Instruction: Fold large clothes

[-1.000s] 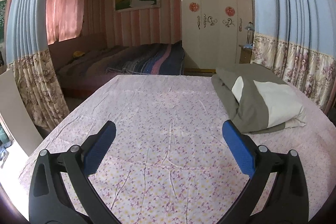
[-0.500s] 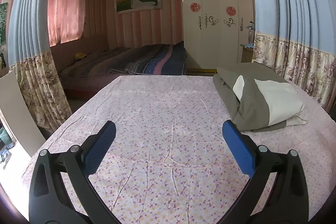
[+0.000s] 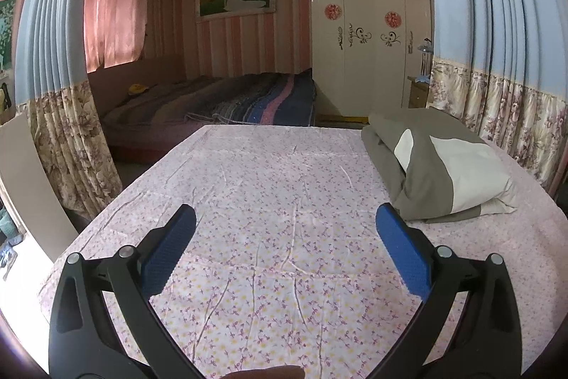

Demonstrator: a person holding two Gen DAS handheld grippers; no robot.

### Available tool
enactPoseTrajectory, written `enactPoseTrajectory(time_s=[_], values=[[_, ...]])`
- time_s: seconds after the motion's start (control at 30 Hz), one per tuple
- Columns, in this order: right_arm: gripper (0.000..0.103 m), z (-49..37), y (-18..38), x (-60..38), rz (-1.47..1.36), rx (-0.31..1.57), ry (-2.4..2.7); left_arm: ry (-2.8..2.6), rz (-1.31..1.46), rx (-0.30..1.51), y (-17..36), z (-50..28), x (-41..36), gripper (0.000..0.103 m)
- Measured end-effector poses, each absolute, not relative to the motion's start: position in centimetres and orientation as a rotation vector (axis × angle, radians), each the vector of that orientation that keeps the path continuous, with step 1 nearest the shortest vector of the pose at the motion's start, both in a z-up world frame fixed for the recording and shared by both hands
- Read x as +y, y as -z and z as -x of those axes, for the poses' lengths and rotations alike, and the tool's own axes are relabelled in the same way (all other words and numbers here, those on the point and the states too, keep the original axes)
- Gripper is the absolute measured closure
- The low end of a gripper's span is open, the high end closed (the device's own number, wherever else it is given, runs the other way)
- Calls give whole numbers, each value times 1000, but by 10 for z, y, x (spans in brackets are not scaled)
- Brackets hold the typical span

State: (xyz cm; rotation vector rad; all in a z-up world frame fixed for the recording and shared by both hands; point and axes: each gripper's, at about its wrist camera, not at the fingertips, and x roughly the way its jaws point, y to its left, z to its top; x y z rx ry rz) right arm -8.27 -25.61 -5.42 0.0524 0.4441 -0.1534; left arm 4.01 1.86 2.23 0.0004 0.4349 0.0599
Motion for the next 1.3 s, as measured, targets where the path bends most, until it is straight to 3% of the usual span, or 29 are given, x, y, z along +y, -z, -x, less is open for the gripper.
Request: enactPoseTrajectory(time_s=[1.3], values=[[2,79,47,-258,-37,434,153,-54,0,443,-27,-39,21,3]])
